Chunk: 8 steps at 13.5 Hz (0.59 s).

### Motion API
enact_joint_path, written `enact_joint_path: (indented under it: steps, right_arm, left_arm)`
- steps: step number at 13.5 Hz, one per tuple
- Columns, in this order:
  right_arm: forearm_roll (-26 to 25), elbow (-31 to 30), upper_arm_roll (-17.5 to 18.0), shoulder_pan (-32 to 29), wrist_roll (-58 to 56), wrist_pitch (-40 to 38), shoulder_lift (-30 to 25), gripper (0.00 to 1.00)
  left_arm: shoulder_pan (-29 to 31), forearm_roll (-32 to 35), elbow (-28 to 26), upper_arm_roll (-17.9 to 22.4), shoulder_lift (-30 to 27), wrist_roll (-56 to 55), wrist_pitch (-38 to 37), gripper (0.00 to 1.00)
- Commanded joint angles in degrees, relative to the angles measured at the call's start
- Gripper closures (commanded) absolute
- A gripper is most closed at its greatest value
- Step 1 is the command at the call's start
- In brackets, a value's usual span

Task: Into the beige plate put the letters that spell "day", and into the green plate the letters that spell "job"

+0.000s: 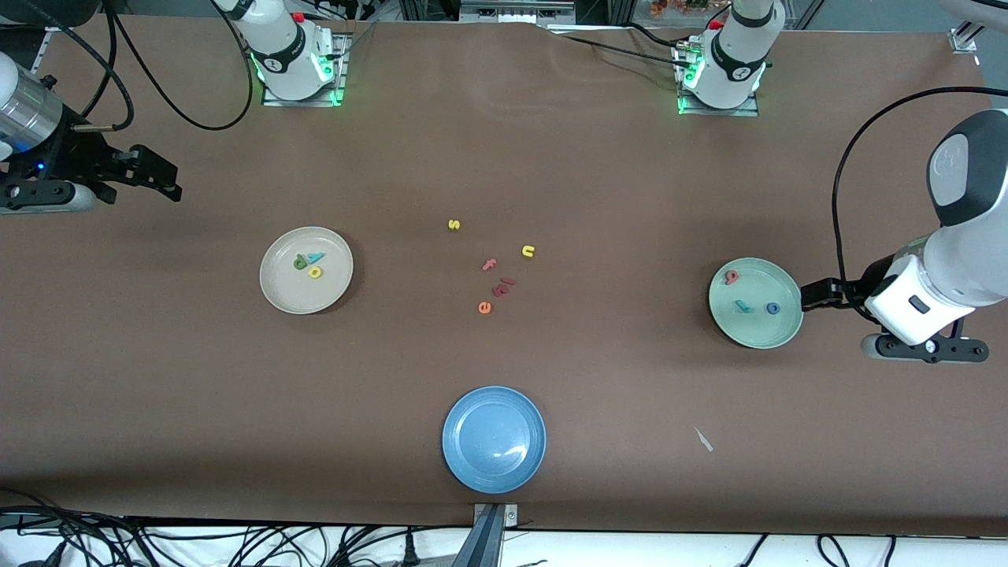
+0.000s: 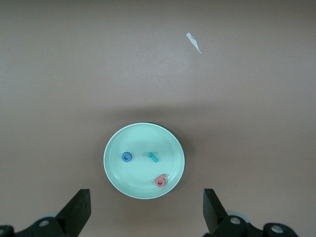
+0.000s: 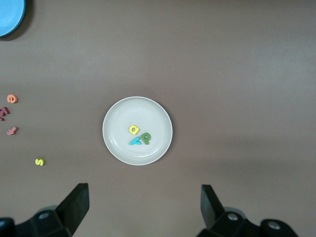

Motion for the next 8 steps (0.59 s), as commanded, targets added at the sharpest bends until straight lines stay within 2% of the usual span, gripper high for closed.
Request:
enact_joint_path:
  steps: [1,8]
  right_arm:
    - [0.06,1.25,0.4,-0.54,-0.06,-0.82,0.52,0.0]
    - [-0.12,1.25,0.49,-0.54,-0.15,-0.82,0.52,0.0]
  left_arm:
    - [0.1,-1.82,-2.25,0.7,-2.01,1.79,1.04,0.0]
    - [0.01,-1.73,-1.81,0.7,-2.09,1.88,0.77,0.0]
